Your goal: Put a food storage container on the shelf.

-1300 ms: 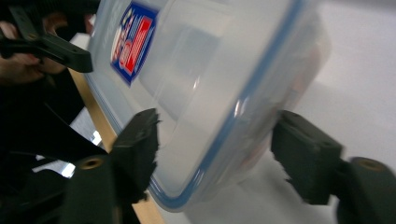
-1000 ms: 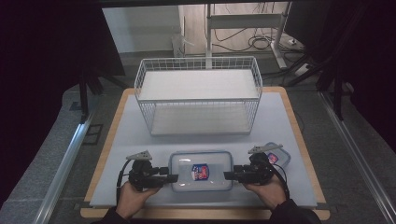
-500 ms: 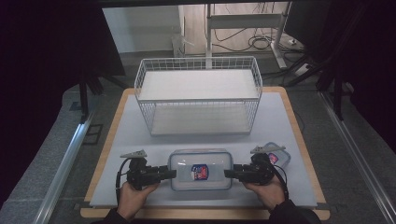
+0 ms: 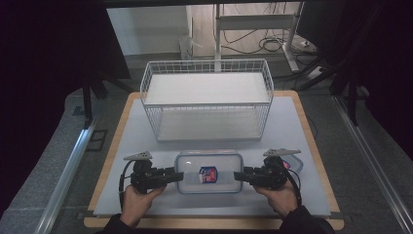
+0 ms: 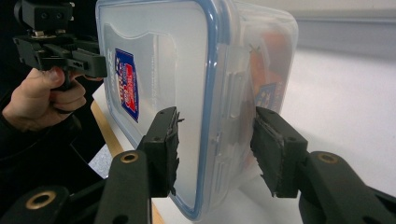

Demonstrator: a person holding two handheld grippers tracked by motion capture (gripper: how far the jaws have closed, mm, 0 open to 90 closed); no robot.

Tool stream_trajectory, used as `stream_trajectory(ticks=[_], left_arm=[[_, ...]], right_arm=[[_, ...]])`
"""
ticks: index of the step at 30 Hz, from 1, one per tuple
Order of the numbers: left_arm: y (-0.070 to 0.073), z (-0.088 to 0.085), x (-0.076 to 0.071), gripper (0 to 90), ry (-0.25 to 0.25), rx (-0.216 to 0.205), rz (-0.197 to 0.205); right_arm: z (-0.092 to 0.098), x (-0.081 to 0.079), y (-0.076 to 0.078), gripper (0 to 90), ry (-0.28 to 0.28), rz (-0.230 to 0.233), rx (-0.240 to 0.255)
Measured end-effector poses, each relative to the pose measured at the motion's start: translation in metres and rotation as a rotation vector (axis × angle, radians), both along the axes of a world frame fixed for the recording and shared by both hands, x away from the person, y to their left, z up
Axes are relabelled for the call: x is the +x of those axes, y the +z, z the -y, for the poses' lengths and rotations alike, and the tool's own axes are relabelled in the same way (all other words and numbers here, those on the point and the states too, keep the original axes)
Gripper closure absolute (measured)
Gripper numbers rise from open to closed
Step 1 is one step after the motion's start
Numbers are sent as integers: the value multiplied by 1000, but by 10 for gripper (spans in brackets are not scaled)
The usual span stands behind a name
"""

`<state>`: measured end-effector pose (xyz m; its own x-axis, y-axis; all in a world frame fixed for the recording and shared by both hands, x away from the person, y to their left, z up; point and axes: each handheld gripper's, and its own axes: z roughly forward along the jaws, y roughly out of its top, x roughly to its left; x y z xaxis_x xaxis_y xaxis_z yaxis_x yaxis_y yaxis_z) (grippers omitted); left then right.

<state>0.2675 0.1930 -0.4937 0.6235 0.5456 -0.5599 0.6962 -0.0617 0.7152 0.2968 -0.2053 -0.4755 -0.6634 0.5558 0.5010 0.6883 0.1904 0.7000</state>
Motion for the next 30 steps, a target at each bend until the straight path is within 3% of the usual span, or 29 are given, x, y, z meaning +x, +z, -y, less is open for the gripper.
stream_trajectory(ticks=[16, 30], left_arm=[[29, 1, 10, 513, 26, 34, 53], [67, -2, 29, 518, 26, 27, 114]], right_arm=[[-2, 14, 25, 521, 9, 53, 6], [-4, 36, 62, 521, 9, 99, 40]])
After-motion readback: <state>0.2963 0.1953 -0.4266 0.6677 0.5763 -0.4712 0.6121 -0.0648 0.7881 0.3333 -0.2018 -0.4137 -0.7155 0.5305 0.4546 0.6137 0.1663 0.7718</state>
